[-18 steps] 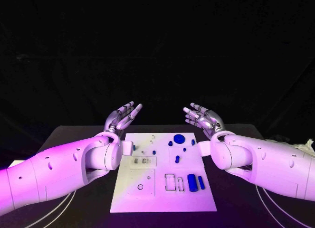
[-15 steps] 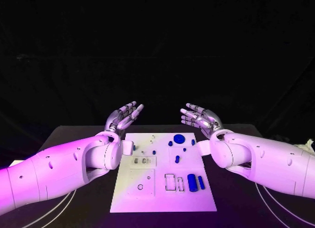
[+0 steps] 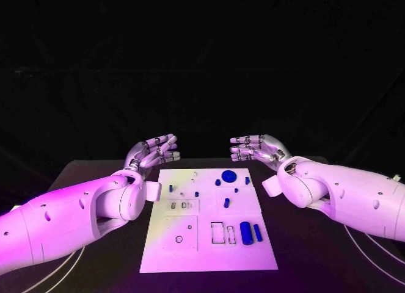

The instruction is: Assemble the parts on the task board

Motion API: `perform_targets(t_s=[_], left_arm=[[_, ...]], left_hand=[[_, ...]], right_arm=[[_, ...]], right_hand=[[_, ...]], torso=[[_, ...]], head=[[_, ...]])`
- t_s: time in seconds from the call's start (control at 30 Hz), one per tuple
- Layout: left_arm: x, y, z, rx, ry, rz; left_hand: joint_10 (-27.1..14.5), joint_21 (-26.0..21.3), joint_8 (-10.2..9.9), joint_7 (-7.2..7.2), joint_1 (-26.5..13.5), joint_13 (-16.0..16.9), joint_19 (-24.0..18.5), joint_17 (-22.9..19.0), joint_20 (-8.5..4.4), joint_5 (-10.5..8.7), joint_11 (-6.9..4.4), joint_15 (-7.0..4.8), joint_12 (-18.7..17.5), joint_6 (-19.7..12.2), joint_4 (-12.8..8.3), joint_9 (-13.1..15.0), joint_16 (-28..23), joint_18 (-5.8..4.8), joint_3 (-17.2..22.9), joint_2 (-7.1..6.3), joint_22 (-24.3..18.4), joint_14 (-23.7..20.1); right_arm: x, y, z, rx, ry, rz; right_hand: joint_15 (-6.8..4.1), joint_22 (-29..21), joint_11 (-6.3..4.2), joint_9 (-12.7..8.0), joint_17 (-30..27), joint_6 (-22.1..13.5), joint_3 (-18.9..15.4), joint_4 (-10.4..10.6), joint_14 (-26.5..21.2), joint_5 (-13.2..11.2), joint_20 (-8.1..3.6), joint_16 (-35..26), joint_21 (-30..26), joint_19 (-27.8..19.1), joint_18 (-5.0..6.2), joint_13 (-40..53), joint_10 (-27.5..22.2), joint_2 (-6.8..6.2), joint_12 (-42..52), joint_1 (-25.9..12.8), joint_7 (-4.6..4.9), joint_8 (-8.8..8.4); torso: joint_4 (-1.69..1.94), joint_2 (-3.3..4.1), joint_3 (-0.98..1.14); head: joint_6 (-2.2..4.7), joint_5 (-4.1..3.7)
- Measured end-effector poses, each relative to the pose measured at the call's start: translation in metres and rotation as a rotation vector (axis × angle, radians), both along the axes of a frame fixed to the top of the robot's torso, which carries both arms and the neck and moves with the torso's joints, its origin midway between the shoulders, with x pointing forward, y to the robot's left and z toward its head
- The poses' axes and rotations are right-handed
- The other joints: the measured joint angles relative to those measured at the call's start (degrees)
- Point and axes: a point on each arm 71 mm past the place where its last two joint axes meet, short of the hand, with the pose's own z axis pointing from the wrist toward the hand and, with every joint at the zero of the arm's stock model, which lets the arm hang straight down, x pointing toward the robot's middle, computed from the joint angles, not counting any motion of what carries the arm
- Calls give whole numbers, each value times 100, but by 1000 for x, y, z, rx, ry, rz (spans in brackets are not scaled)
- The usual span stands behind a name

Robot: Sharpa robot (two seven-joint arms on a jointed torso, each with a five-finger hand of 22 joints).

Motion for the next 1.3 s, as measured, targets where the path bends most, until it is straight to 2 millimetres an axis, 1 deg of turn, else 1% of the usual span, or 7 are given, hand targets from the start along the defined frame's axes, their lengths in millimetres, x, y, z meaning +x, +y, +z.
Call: perform_targets(t_s=[0.27, 0.57, 0.7, 0.73, 0.8, 0.97, 1.3], left_arm=[[-10, -10, 5, -23, 0, -40], [-21, -13, 15, -53, -7, -80], [-28, -16, 21, -73, -5, -105], [-30, -17, 22, -79, -4, -111], [-34, -18, 24, -92, 1, -125], [-42, -22, 30, -125, 12, -157], [-53, -31, 39, -170, 27, -208]], left_hand=[[1019, 430, 264, 218, 112, 135, 901, 509, -316, 0, -293, -350, 450, 1279, -56, 98, 479, 92, -55, 38, 152, 1098], [1241, 518, 365, 281, 165, 184, 1112, 806, -437, -96, -378, -429, 547, 1516, -80, 97, 701, 92, -125, 30, 200, 1291], [1202, 517, 365, 281, 237, 181, 1112, 869, -437, -118, -340, -409, 542, 1516, -128, 76, 705, 92, -172, 6, 198, 1212], [1154, 511, 365, 281, 249, 174, 1099, 887, -424, -118, -318, -395, 520, 1516, -144, 70, 705, 92, -188, 8, 191, 1130], [1083, 447, 365, 281, 279, 158, 1018, 910, -388, -118, -306, -365, 501, 1516, -159, 69, 660, 92, -204, 38, 162, 991], [1082, 394, 390, 302, 293, 155, 964, 933, -354, -118, -304, -336, 501, 1536, -176, 69, 616, 91, -220, 52, 127, 888], [1118, 308, 421, 301, 339, 155, 853, 932, -325, -117, -313, -307, 557, 1596, -207, 69, 455, 91, -219, 98, 73, 735]], right_arm=[[-1, 8, 8, -156, -105, 55], [6, 4, 22, -350, -223, 68], [8, 5, 28, -446, -274, 65], [9, 5, 29, -469, -284, 63], [10, 5, 31, -523, -305, 59], [14, 11, 37, -644, -356, 58], [18, 21, 49, -883, -467, 95]], right_hand=[[-100, -1, -76, 10, 6, 562, 134, -166, 429, -31, -59, 0, 88, 342, 1, 1, 414, -22, 0, 22, 135, 18], [-257, 41, -192, 17, 20, 822, 196, -260, 955, -31, -235, 14, 305, 875, 1, 15, 770, -98, 0, -55, 196, 18], [-429, 156, -293, 23, 137, 956, 230, -335, 1559, -31, -438, 255, 610, 1384, 1, 24, 1005, -163, 0, -54, 130, 18], [-644, 294, -384, 23, 288, 1079, 253, -398, 2220, -31, -696, 497, 948, 1944, -2, 31, 1215, -242, -12, -58, 75, 18], [-797, 420, -469, 30, 433, 1167, 269, -427, 2720, -31, -876, 710, 1245, 2341, 0, 38, 1402, -256, -23, -63, 15, 18], [-1006, 741, -641, 48, 942, 1481, 333, -492, 2939, 21, -1131, 1417, 1862, 2807, 1, 46, 1784, -311, -23, -53, -114, 44], [-1055, 1232, -774, 48, 1912, 1783, 516, -465, 2930, -223, -1218, 2655, 2650, 2789, 0, 44, 1912, -485, -98, -171, -296, 43]], torso=[[64, 159, -36], [148, 394, -85], [192, 514, -110], [203, 540, -115], [226, 598, -126], [277, 723, -143], [392, 946, -163]], head=[[42, -71], [105, -164], [135, -205], [140, -214], [160, -233], [213, -261], [299, -384]])
